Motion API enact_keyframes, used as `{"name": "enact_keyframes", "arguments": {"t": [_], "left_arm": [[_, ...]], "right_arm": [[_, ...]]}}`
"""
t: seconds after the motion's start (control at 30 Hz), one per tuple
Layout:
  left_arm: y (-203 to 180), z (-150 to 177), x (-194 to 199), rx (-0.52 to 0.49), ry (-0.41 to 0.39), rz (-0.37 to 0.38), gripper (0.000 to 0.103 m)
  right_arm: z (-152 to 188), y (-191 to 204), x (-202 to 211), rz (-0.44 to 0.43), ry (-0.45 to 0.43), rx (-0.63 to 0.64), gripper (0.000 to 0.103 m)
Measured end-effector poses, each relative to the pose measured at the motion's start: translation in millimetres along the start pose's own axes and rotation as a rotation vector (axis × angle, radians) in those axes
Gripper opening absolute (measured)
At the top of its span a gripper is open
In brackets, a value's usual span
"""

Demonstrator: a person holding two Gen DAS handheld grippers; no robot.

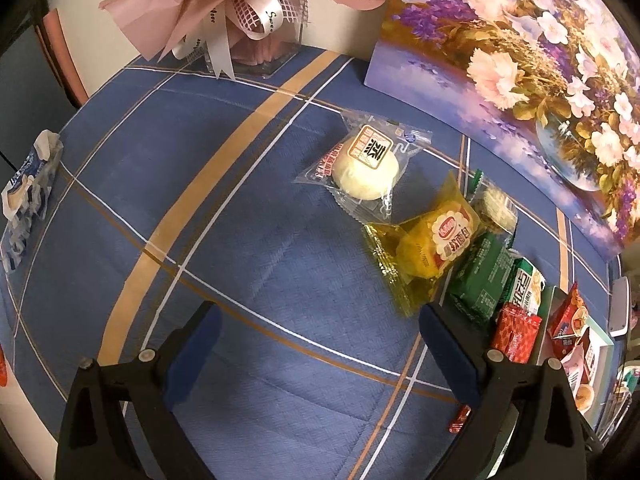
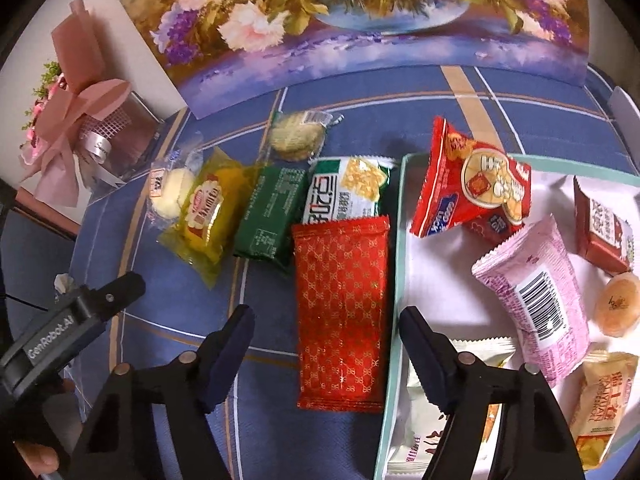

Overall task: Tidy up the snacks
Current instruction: 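Grasp the red patterned packet with the right tool while the left tool approaches the yellow bread packet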

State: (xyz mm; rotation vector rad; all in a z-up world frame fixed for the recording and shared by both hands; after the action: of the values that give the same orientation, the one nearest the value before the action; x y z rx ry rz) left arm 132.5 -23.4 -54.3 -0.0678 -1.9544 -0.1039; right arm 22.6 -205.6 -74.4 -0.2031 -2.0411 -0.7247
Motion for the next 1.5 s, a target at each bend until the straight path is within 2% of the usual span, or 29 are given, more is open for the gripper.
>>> {"name": "enact_keyframes", "arguments": {"t": [0.13, 0.33, 0.53, 0.8, 1.0, 1.33, 1.5], "left_arm": [[-1.5, 0.1, -0.4, -0.004, 0.003, 0.006, 0.099], [-2.2, 1.7, -6.6, -0.004, 0.026, 0.006, 0.099], [-1.4, 1.8, -8.4, -0.003, 0.034, 0.008, 0.099], [-1.7, 2.3, -10.8, -0.001, 0.044, 0.014, 0.099], [-1.6, 2.9, -12.0, 0.005, 0.050, 0.021, 0.099], [-0.5, 2.9, -13.5, 0.015, 0.058, 0.033, 0.099], [0.9, 3.0, -15.2, 0.023, 0.062, 0.033, 0.099]], "right_arm": [[-0.1, 3.2, 2.4, 0.008, -0.005, 0.018, 0.077], [-1.0, 10.8, -1.9, -0.003, 0.005, 0.043, 0.069], [2.1, 13.2, -16.9, 0.076, 0.038, 0.067, 0.068], [-3.2, 19.5, -28.9, 0.177, 0.039, 0.083, 0.068], [-3.8, 25.2, -36.6, 0.226, 0.051, 0.113, 0.067], [-2.5, 27.0, -43.5, 0.116, 0.080, 0.062, 0.068], [0.5, 24.8, -38.9, 0.113, 0.083, 0.049, 0.068]]}}
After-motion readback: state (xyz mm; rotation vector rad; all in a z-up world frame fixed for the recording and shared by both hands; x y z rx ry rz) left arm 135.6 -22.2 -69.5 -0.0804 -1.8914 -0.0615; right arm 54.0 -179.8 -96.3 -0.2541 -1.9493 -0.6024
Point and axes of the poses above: each gripper's, at about its wrist camera, not at the fingertips, and x roughly against the way its jaws point, y to its left, z to its underside, the point moved 1 cm from there along -x, roughly the way its jaws point, and after that the axes turned 10 degrees about -z, right-handed, at the moved point
